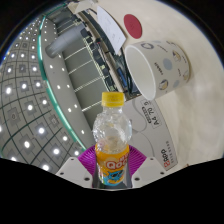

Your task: Pour water

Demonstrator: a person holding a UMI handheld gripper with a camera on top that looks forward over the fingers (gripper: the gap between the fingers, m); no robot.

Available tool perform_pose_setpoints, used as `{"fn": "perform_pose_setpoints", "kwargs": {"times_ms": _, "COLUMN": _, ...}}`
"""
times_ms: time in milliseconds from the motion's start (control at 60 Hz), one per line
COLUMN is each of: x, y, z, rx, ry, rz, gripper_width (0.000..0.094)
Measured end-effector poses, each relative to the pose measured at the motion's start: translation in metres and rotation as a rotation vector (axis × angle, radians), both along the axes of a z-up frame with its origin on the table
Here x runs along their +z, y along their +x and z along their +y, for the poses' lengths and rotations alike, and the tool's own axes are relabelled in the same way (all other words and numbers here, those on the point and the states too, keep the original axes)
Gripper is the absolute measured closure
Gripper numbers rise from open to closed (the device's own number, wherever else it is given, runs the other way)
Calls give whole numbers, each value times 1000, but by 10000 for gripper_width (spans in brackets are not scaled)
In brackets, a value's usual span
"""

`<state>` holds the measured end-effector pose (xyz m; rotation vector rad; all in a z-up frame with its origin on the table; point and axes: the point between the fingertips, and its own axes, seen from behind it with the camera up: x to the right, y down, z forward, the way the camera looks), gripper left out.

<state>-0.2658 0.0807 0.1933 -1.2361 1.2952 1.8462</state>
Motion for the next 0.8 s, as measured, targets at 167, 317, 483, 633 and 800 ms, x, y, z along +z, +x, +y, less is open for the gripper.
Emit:
{"fn": "perform_pose_setpoints", "kwargs": {"times_ms": 167, "x": -15, "y": 2, "z": 11, "rx": 4, "ry": -28, "rz": 30, "gripper_width": 548}}
{"fn": "perform_pose_setpoints", "kwargs": {"times_ms": 317, "x": -12, "y": 2, "z": 10, "rx": 28, "ry": -14, "rz": -119, "gripper_width": 550}}
{"fn": "perform_pose_setpoints", "kwargs": {"times_ms": 483, "x": 8, "y": 21, "z": 9, "rx": 20, "ry": 71, "rz": -600, "gripper_width": 546}}
{"fn": "perform_pose_setpoints", "kwargs": {"times_ms": 633, "x": 47, "y": 76, "z": 20, "rx": -64, "ry": 188, "rz": -1076, "gripper_width": 547}}
{"fn": "perform_pose_setpoints", "kwargs": {"times_ms": 800, "x": 63, "y": 153, "z": 45, "rx": -150, "ry": 244, "rz": -1502, "gripper_width": 547}}
